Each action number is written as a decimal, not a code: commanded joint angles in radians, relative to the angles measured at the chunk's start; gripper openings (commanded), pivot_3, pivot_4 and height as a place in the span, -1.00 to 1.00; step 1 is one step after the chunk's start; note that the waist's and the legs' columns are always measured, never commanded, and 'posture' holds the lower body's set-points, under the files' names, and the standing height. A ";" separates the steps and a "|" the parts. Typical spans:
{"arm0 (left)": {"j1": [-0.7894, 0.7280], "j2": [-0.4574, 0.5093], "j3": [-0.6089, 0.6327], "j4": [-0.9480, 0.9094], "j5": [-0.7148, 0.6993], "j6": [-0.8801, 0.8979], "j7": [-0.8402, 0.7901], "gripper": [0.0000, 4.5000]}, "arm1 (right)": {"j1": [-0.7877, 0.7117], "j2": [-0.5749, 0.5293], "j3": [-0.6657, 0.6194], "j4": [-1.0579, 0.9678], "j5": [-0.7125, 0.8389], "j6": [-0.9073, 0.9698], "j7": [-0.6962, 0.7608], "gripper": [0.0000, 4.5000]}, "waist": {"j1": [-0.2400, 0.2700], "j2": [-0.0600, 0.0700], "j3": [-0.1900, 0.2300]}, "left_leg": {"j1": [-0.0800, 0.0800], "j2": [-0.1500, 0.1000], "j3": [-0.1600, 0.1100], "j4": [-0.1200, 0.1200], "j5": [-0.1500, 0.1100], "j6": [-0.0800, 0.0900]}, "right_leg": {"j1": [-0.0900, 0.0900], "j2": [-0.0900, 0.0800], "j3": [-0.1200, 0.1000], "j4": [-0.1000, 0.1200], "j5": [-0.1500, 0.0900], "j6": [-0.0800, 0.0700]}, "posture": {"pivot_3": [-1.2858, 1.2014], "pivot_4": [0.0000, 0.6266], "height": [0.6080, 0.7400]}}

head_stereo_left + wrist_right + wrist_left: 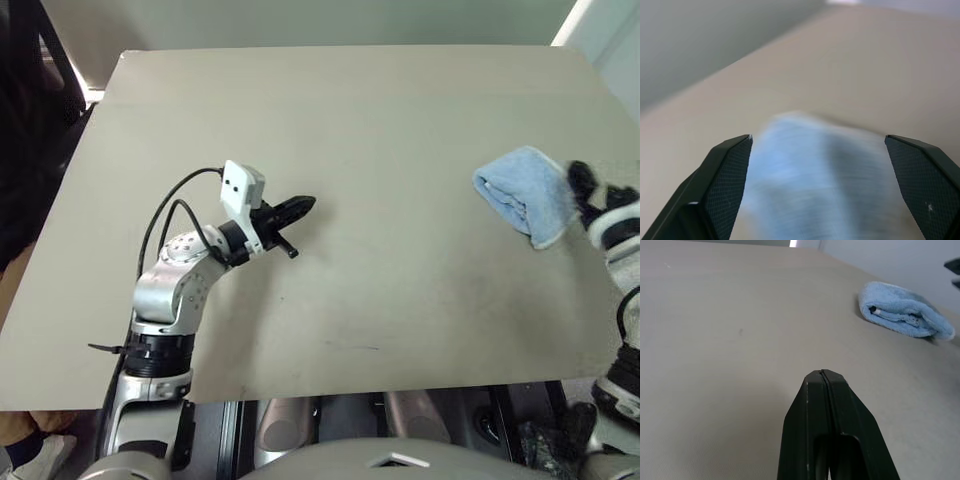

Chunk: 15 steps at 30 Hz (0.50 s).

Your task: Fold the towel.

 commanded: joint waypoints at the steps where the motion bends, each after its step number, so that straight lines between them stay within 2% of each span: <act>1: -0.001 0.018 0.003 -0.008 0.020 -0.027 -0.009 -1.00 | 0.025 -0.009 0.176 -0.120 -0.033 -0.021 0.153 0.99 | 0.001 0.000 0.000 | 0.000 0.000 0.000 0.000 0.000 -0.001 | 0.000 0.001 0.000 0.000 -0.002 0.002 | 0.03 -0.52 0.94; 5: 0.032 0.037 0.004 -0.007 0.047 -0.043 -0.010 -1.00 | 0.033 -0.022 0.400 -0.158 -0.135 -0.092 0.320 0.99 | 0.004 0.000 0.000 | -0.001 0.000 0.000 0.001 0.001 0.000 | 0.001 0.000 0.000 -0.001 -0.002 0.002 | 0.03 -0.52 0.94; 10: 0.100 0.064 0.022 -0.051 0.066 -0.067 -0.004 -1.00 | -0.006 0.038 0.487 -0.069 -0.220 -0.156 0.380 0.99 | 0.006 0.000 0.000 | -0.001 -0.001 0.000 0.003 0.001 0.001 | 0.002 -0.001 0.001 -0.002 0.001 -0.003 | 0.03 -0.52 0.94; 15: 0.140 0.102 0.072 -0.055 0.027 -0.074 -0.051 -1.00 | -0.061 0.065 0.532 0.007 -0.315 -0.215 0.419 0.99 | 0.006 0.000 0.000 | -0.001 -0.001 0.000 0.003 0.002 0.001 | 0.001 -0.001 0.000 -0.001 0.003 -0.006 | 0.03 -0.52 0.94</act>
